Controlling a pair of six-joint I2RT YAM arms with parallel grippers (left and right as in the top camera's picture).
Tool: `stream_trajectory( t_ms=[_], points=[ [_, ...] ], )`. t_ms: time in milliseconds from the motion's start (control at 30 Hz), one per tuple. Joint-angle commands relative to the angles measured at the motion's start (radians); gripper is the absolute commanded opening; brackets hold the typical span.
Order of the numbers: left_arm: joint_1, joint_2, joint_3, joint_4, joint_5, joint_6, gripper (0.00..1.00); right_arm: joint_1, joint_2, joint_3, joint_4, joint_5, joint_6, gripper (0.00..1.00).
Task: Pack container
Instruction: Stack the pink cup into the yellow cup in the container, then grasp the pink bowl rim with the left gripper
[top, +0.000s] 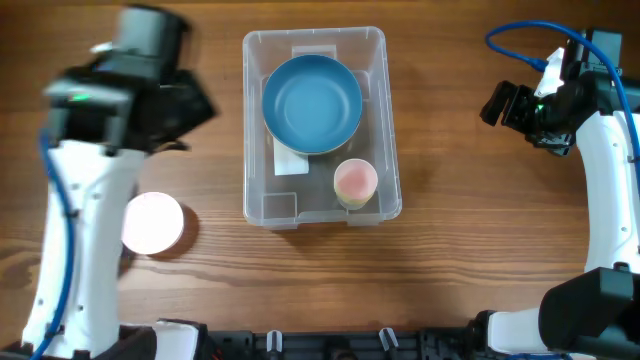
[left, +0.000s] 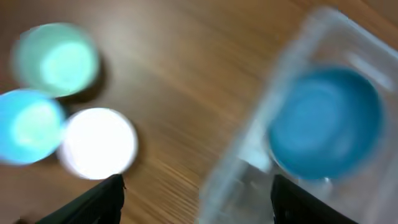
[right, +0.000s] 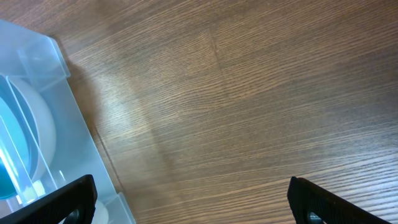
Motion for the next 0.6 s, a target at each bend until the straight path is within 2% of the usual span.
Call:
stream_trajectory(
  t_ms=[0,100,167,300,500,533,567],
  points=[
    [0.151,0.029,-0.164,0.033,0.023,-0.018,0.78,0.0,0.009,-0.012,0.005,0.009,-0.007,1.0],
    [0.23,0.029,-0.388,0.169,0.09,-0.017,0.8,0.001,0.009,-0.012,0.005,0.009,-0.006,1.0],
    [0.243,0.037,-0.566,0.291,0.095,-0.017,0.8,0.001,0.009,-0.012,0.004,0.009,-0.006,1.0],
    [0.243,0.071,-0.792,0.489,0.095,-0.013,0.83,0.001,0.009,-0.012,0.003,0.009,-0.006,0.99],
    [0.243,0.161,-0.841,0.609,0.095,-0.008,0.82,0.001,0.009,-0.012,-0.002,0.009,-0.008,0.99],
    [0.243,0.171,-0.841,0.619,0.095,-0.006,0.81,0.001,0.009,-0.012,-0.002,0.01,-0.008,1.0],
    [0.243,0.179,-0.841,0.624,0.095,-0.006,0.75,0.001,0.009,-0.012,-0.002,0.009,-0.01,1.0]
  ],
)
